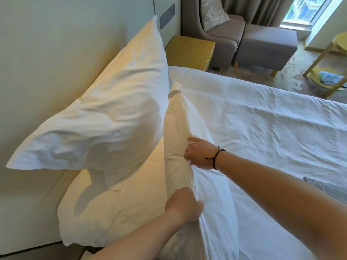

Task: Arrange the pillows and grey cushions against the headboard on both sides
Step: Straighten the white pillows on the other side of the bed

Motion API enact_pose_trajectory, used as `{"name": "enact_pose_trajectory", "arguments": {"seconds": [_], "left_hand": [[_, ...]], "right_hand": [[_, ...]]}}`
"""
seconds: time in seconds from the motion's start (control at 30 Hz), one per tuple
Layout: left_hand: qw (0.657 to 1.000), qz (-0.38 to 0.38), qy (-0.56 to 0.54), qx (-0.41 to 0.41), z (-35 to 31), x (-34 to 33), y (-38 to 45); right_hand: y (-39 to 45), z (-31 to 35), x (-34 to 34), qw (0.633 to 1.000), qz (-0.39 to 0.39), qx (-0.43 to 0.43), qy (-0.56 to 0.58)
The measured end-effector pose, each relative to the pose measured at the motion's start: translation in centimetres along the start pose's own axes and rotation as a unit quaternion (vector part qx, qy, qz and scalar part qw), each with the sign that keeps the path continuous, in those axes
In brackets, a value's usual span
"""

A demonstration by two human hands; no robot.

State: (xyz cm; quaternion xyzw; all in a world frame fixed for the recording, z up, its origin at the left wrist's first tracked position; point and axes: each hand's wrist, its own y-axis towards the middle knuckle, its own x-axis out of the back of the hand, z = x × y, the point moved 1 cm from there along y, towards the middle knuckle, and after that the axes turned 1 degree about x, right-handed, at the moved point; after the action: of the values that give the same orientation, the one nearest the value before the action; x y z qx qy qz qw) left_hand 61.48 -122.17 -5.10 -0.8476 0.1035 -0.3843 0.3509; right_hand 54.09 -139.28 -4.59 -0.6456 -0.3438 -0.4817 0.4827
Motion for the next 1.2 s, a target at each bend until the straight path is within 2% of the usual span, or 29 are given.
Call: {"name": "enact_pose_trajectory", "arguments": {"seconds": [0.17, 0.27, 0.33, 0.53, 0.6, 0.67, 0.77, 0.83, 0.87, 0.93, 1.0, 1.03, 1.1, 1.2], "left_hand": [[0.986, -0.1, -0.079, -0.106, -2.4, 3.8, -1.2], [0.967, -0.135, -0.122, -0.18, -4.3, 7.7, -2.0], [0.954, -0.152, -0.154, -0.207, -5.2, 10.7, -2.4], [0.905, -0.234, -0.233, -0.27, -5.3, 19.7, -1.6], [0.897, -0.258, -0.235, -0.271, -4.3, 22.2, 0.2], [0.9, -0.294, -0.22, -0.236, -2.5, 24.1, 2.9], [0.933, -0.29, -0.173, -0.129, 2.0, 24.2, 7.4], [0.96, -0.219, -0.171, -0.033, 6.0, 21.6, 9.3], [0.965, -0.183, -0.187, 0.002, 7.9, 19.9, 9.6], [0.963, -0.156, -0.218, 0.03, 10.7, 16.9, 9.9], [0.955, -0.184, -0.229, 0.035, 12.3, 15.5, 10.1], [0.951, -0.204, -0.23, 0.036, 12.8, 15.4, 10.1], [0.946, -0.226, -0.229, 0.044, 13.4, 15.6, 10.1], [0.95, -0.167, -0.251, 0.074, 14.2, 15.6, 10.4]], "right_hand": [[-1.6, -3.7, 2.5, 0.989, -0.034, -0.097, 0.106], [-2.4, -6.1, 4.9, 0.967, -0.054, -0.169, 0.181], [-2.7, -7.5, 7.1, 0.947, -0.095, -0.208, 0.228], [0.6, -12.7, 15.7, 0.921, -0.227, -0.228, 0.22], [3.0, -14.2, 17.0, 0.913, -0.252, -0.235, 0.219], [5.9, -15.0, 16.9, 0.916, -0.253, -0.241, 0.199], [9.8, -13.7, 13.1, 0.901, -0.201, -0.325, 0.205], [11.2, -10.2, 8.3, 0.866, -0.139, -0.392, 0.278], [11.5, -7.7, 5.5, 0.836, -0.106, -0.417, 0.342], [11.5, -2.2, 0.2, 0.738, -0.045, -0.453, 0.499], [10.7, 2.8, -3.8, 0.635, -0.024, -0.478, 0.606], [10.0, 4.8, -5.1, 0.601, -0.018, -0.487, 0.633], [8.8, 7.3, -6.6, 0.573, 0.006, -0.49, 0.657], [7.9, 8.1, -7.1, 0.586, 0.02, -0.465, 0.664]]}}
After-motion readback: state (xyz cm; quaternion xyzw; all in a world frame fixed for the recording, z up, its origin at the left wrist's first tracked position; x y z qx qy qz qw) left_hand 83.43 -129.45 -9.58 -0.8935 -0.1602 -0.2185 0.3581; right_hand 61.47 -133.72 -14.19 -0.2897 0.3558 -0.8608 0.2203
